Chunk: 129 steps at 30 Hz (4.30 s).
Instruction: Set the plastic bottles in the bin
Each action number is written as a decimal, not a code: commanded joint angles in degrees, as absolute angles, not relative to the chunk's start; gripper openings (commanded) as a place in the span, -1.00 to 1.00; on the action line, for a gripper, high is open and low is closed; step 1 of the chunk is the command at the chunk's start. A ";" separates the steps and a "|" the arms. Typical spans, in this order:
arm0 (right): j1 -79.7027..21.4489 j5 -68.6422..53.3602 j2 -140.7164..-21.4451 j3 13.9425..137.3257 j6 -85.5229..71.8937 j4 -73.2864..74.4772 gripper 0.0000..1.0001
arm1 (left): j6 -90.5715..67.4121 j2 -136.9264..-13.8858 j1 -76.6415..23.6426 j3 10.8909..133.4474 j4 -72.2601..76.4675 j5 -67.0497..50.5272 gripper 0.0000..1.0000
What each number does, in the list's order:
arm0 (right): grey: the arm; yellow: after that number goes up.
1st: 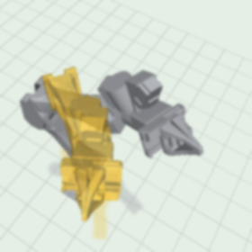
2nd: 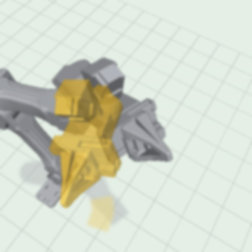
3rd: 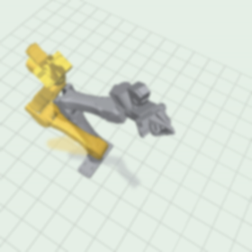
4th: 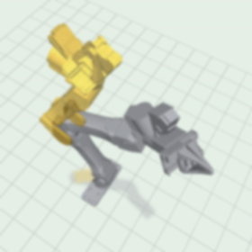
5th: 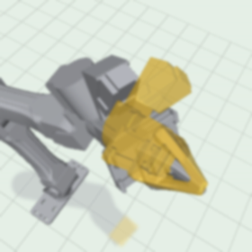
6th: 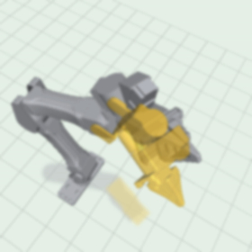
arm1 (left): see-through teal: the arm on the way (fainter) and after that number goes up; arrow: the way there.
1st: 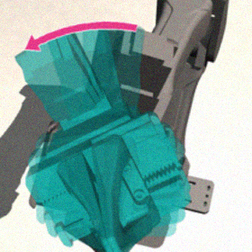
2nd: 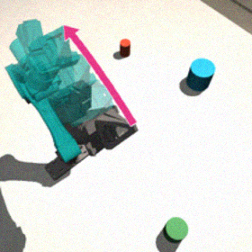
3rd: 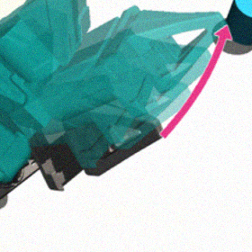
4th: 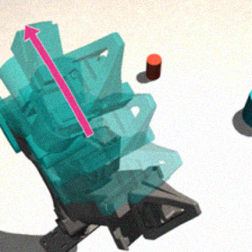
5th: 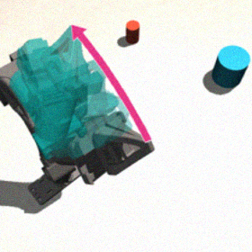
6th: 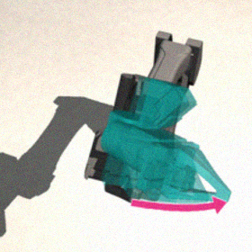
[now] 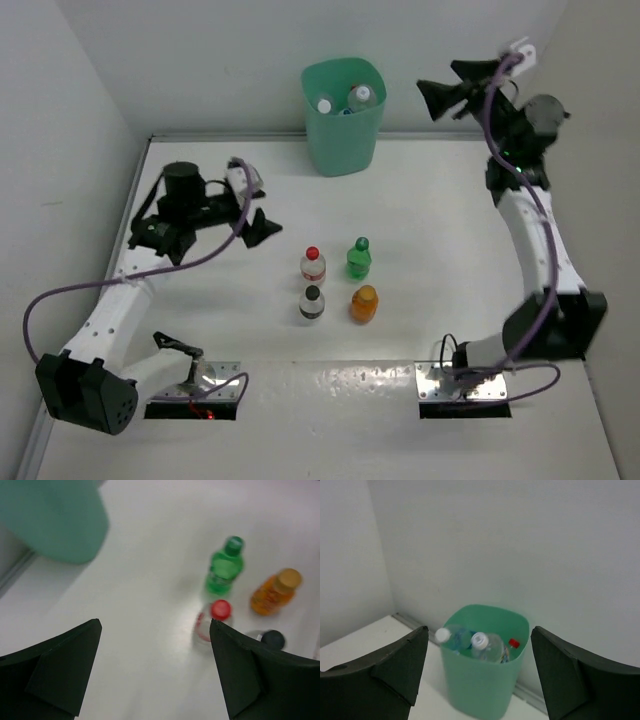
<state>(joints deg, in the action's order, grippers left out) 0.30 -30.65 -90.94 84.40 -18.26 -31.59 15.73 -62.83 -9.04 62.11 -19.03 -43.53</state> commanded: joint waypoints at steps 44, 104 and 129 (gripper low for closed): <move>13.18 -48.60 -57.92 52.82 -12.83 -2.11 0.66 | 17.58 -79.29 -29.88 56.06 -5.79 -43.15 -0.33; -13.61 -49.84 -68.11 39.11 11.43 -7.03 0.66 | 1.59 -70.94 -18.19 78.41 6.07 -8.17 0.99; -20.13 -37.17 -79.10 33.66 9.76 -31.55 -0.52 | 1.75 -70.14 -16.62 72.52 6.59 -7.65 0.99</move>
<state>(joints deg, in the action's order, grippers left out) -20.01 -36.71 -79.77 32.71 10.44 -25.93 1.08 -71.02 -17.50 72.95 3.97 -7.70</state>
